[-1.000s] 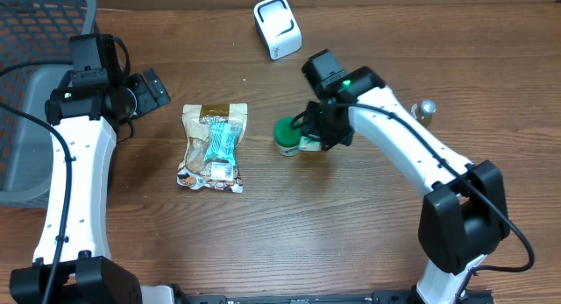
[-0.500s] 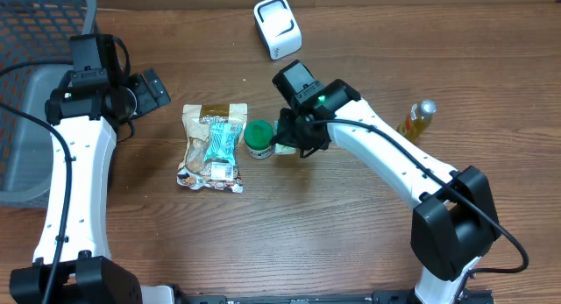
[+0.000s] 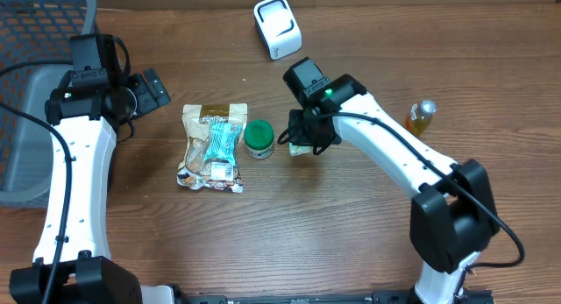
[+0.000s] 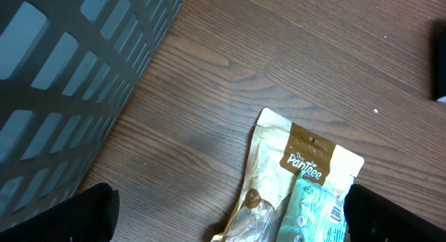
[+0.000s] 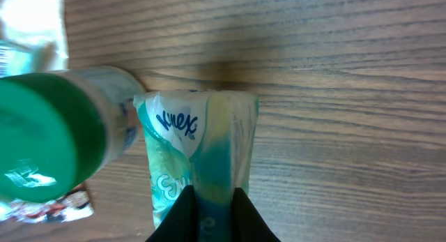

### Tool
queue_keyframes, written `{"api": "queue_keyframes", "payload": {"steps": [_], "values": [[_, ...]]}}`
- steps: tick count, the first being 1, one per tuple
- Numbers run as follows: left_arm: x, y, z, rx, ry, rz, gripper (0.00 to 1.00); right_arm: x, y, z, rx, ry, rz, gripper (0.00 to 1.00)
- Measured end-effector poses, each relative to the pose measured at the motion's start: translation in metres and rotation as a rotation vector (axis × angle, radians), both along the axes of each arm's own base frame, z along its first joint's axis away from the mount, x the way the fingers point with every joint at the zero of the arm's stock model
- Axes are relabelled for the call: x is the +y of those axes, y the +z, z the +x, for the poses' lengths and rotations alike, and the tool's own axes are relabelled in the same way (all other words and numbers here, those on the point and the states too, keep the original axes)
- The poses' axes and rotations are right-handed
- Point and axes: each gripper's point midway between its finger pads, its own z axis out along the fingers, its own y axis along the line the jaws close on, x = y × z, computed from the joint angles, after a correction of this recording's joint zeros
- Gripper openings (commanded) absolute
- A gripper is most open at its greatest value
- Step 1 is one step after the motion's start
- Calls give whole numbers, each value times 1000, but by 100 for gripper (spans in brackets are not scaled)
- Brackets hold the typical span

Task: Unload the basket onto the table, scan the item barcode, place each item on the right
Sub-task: 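Lift the Kleenex tissue pack with the right gripper away from the jar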

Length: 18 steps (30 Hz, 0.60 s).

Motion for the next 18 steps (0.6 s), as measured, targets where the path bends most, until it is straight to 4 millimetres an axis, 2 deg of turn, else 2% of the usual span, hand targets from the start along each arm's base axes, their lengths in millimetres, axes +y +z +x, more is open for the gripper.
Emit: {"api": "queue_keyframes", "payload": {"steps": [6,8,9,14,18], "values": [[0,0,0,0,0,0,100,-7,-30,0,59,-1,-46,13],[0,0,0,0,0,0,99,-10,-34,1,68,-7,-53,27],[0,0,0,1,0,0,99,-12,-35,2,73,-16,-55,31],[0,0,0,0,0,0,99,-28,-37,8,82,-48,-67,35],[0,0,0,0,0,0,99,-43,-37,9,114,-97,-67,31]]}}
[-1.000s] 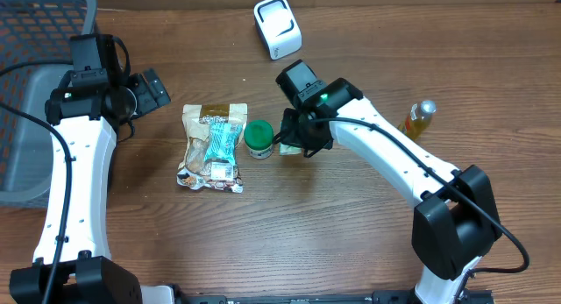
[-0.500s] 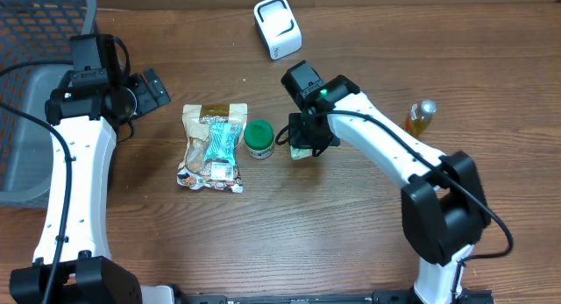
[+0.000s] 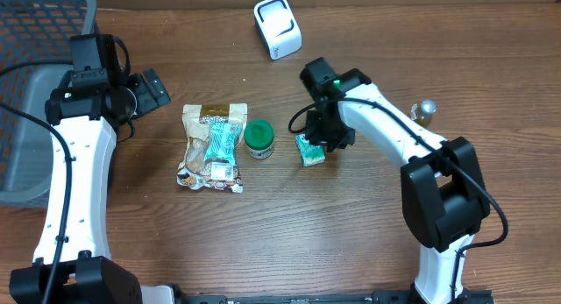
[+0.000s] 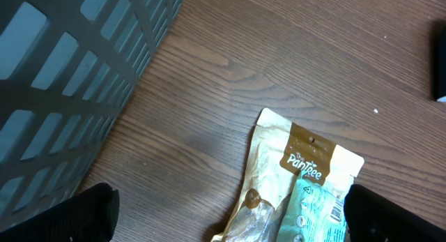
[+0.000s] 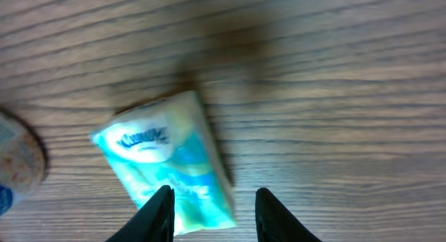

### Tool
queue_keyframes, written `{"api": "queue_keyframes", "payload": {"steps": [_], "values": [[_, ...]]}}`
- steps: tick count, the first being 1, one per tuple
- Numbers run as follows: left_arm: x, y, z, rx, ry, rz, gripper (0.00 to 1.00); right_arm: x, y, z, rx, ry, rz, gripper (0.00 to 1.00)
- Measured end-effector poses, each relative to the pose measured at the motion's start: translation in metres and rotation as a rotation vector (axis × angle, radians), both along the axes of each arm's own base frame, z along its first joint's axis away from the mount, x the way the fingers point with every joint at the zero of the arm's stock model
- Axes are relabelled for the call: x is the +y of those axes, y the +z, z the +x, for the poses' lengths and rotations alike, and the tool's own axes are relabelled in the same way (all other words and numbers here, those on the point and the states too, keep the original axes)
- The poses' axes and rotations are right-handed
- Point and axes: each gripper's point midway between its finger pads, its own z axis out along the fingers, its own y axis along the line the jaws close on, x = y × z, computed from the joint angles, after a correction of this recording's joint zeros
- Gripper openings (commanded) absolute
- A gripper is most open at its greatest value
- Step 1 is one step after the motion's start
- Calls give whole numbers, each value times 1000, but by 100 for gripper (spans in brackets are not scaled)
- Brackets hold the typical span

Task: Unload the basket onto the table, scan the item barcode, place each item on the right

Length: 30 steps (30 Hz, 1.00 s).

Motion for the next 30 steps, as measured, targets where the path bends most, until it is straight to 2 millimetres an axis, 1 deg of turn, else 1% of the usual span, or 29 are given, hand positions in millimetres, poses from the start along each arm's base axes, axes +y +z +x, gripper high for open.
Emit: {"api": "queue_keyframes", "payload": {"steps": [2,5,9,11,14,17,22,26,30], "values": [[0,0,0,0,0,0,100,-1,0,0,13,-18,24,30],[0,0,0,0,0,0,99,4,1,-2,28,-16,52,30],[0,0,0,0,0,0,100,20,1,-7,21,41,74,31],[0,0,0,0,0,0,100,31,1,-10,6,85,71,31],[0,0,0,0,0,0,100,37,1,-13,-14,119,44,27],[0,0,0,0,0,0,99,36,0,-11,-57,151,-27,24],[0,0,0,0,0,0,100,26,1,-5,-100,156,-109,24],[0,0,0,0,0,0,100,25,1,-5,-99,156,-115,24],[0,0,0,0,0,0,99,25,1,-10,-80,158,-109,25]]}}
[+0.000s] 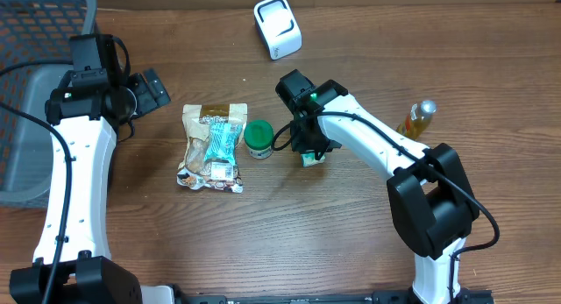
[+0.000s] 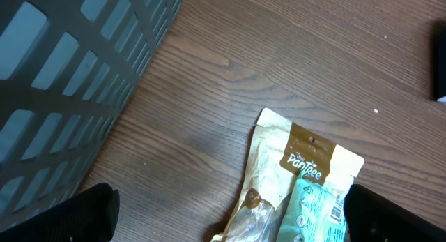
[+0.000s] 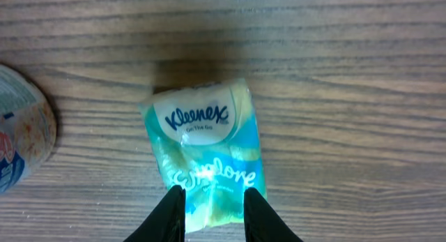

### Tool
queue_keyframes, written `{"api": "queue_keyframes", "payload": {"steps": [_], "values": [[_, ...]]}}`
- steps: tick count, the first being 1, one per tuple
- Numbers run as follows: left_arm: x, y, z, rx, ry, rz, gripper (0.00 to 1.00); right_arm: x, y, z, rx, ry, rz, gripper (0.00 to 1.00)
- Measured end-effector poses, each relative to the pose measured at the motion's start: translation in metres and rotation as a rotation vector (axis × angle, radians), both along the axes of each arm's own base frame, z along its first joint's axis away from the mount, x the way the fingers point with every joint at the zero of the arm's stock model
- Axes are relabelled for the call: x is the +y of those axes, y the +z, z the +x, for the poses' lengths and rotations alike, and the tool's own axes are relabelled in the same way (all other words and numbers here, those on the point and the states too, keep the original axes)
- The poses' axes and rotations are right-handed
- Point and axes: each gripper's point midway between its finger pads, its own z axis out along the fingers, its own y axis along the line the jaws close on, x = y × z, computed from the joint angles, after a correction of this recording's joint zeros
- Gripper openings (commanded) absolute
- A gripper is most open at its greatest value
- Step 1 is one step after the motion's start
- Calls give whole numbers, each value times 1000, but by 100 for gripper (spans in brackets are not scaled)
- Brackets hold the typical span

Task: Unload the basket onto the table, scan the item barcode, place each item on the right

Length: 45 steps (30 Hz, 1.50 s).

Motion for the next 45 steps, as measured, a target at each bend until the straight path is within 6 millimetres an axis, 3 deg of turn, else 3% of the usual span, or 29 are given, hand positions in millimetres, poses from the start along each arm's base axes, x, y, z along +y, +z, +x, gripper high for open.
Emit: {"api": "queue_keyframes", "payload": {"steps": [6,13,18,28,34,45], "values": [[0,0,0,0,0,0,100,0,-4,-2,15,2,0,30],[0,0,0,0,0,0,100,-1,-25,-6,65,1,-24,34],[0,0,0,0,0,0,99,-1,-26,-7,67,1,-27,37],[0,0,0,0,0,0,99,-2,-19,-9,105,0,-48,38],[0,0,0,0,0,0,100,10,0,9,55,0,-14,44],[0,0,0,0,0,0,100,18,-3,18,15,2,23,48]]}}
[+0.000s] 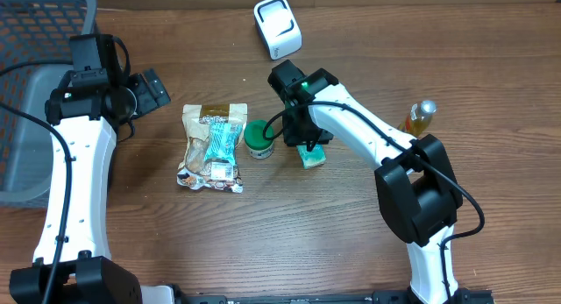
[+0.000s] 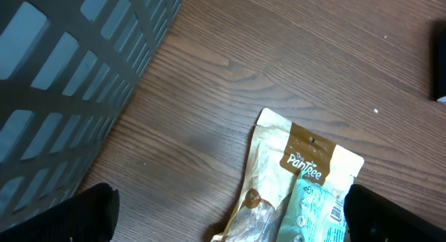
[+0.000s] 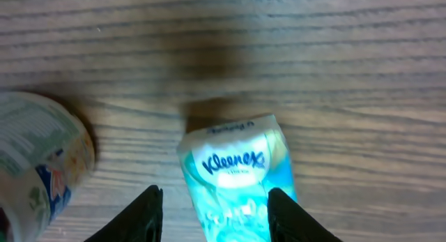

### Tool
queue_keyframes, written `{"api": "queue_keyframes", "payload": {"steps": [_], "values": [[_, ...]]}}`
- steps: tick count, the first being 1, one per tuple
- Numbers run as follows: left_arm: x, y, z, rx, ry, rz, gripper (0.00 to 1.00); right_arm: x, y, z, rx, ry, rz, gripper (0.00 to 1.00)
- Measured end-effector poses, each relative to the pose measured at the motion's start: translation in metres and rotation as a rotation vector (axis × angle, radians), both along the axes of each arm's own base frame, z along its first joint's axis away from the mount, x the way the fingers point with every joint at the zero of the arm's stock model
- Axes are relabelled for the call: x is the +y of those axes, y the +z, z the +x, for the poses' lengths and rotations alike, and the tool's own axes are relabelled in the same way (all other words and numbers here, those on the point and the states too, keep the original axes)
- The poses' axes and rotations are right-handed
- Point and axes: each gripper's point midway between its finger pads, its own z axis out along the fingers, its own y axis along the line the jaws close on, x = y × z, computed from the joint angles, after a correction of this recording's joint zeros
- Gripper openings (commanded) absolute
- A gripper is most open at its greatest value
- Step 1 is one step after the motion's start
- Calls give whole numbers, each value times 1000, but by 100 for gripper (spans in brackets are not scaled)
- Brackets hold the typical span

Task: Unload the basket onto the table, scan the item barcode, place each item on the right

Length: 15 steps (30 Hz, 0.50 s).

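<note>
A teal Kleenex tissue pack lies flat on the wooden table, also visible from above. My right gripper hovers over it, open, with one finger on each side of the pack and not touching it. In the overhead view the right gripper sits just above the pack. The white barcode scanner stands at the far edge. My left gripper is open and empty beside the basket; from above the left gripper is at the left.
A green-lidded jar stands just left of the pack and shows as a jar in the right wrist view. A snack bag lies further left. A grey basket fills the left edge. A small bottle stands at the right.
My right gripper's fingers stand wider apart around the tissue pack, and the gripper has shifted slightly toward the far side. The pack still lies on the table. The left arm has not moved.
My right gripper was pinched on the tissue pack next to the jar. Then it was open with the pack lying askew on the table. Later its fingers stood close on both sides of the pack, and now they are spread wider over it.
</note>
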Motion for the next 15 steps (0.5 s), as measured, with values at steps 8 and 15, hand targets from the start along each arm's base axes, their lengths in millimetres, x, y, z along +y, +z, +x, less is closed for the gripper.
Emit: {"api": "queue_keyframes", "payload": {"steps": [8,15], "values": [[0,0,0,0,0,0,100,-5,-17,-6,11,-2,-9,52],[0,0,0,0,0,0,99,-23,-25,-9,34,-24,-52,56]]}}
